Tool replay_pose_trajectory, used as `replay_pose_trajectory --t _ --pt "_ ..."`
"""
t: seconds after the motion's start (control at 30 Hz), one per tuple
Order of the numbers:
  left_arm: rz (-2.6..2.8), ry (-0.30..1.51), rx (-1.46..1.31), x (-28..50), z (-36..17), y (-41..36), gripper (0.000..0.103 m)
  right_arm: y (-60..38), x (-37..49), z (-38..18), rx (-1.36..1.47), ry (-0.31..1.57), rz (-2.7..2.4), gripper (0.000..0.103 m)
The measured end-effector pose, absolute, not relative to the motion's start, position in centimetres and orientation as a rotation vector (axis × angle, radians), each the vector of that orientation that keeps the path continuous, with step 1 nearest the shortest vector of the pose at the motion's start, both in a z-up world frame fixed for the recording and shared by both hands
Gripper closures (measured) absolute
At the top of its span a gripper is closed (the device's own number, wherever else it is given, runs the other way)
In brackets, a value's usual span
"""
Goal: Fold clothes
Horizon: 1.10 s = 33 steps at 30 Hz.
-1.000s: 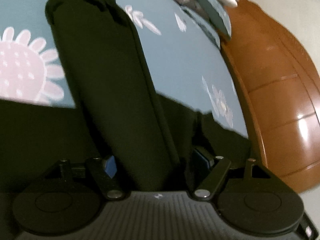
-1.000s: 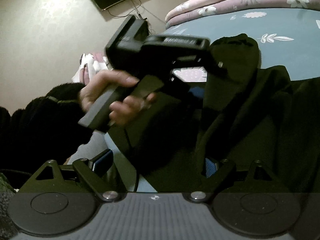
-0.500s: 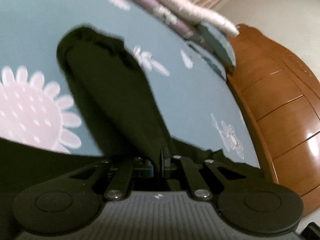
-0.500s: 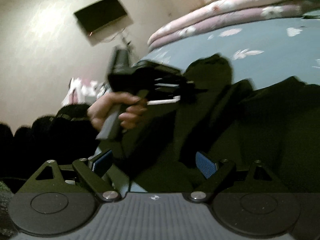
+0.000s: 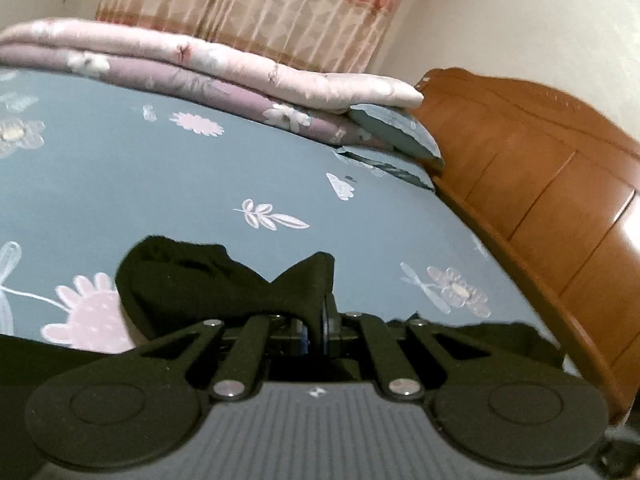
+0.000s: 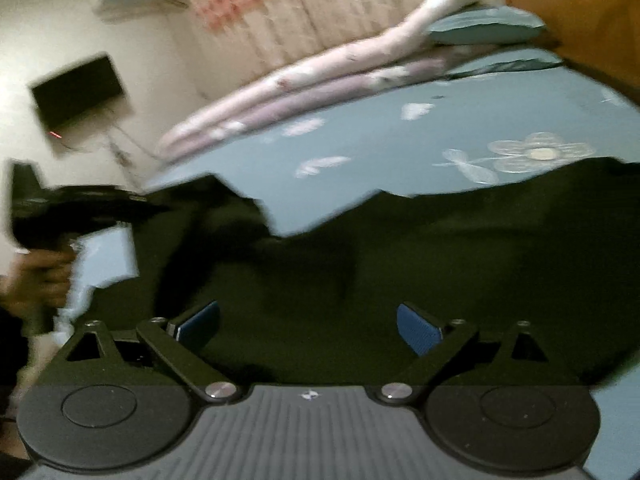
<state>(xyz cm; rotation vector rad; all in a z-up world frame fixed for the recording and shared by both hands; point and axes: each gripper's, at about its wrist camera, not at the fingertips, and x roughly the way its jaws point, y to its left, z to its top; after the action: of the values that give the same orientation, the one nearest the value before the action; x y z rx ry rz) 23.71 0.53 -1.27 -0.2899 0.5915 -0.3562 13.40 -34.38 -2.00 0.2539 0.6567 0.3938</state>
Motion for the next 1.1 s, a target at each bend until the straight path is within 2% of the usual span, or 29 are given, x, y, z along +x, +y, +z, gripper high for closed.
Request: replay_pose_trajectory --t 0.17,0.5,0.53,0.57,0.63,0.77,0.87,0.93,0.97,1.0,1.03,1.1 --pt "-0.308 0.601 -0.228 21.5 -2.6 1.4 0.099 -34.2 13.7 -3.4 0.224 0.692 0.318 0.005" --pt "-0.306 0.745 -0.284 20.7 -7.0 3.4 0.097 -34.7 14.9 -4.8 0.258 0.708 0.289 0.005" --pt "-0.323 0.751 -0.311 20.8 -7.4 3.7 0.091 -35.0 14.7 -4.8 0.274 0.706 0.29 0.005" --pt "-0.341 0.76 -0.339 21.1 -7.8 3.8 0.076 -35.2 14.7 -4.9 0.287 0.704 0.29 0.005" --pt "-0.353 0.777 -0.411 21.9 -8.7 4.1 0.061 -35.5 14.8 -4.9 0.309 0.7 0.287 0.005" --pt "-0.338 0.844 -0.48 23.8 -10.8 4.3 0.059 -35.6 14.4 -4.8 0.311 0.695 0.281 0.005" --pt "-0.343 0.824 -0.512 24.7 -11.1 4.5 0.058 -35.5 14.4 -4.7 0.301 0.696 0.284 0.005" --pt "-0.343 0.82 -0.505 25.6 -11.0 4.4 0.06 -35.3 14.5 -4.7 0.292 0.698 0.285 0.005" --pt "-0.337 0.823 -0.499 26.0 -11.0 4.3 0.065 -35.2 14.5 -4.6 0.288 0.699 0.286 0.005" --pt "-0.33 0.827 -0.492 26.5 -10.9 4.2 0.086 -35.0 14.6 -4.6 0.286 0.699 0.29 0.005" --pt "-0.32 0.83 -0.478 27.0 -10.7 4.0 0.094 -34.9 14.7 -4.6 0.284 0.698 0.293 0.005" --pt "-0.317 0.796 -0.449 27.4 -9.8 3.7 0.098 -34.6 14.7 -4.5 0.275 0.694 0.3 0.005"
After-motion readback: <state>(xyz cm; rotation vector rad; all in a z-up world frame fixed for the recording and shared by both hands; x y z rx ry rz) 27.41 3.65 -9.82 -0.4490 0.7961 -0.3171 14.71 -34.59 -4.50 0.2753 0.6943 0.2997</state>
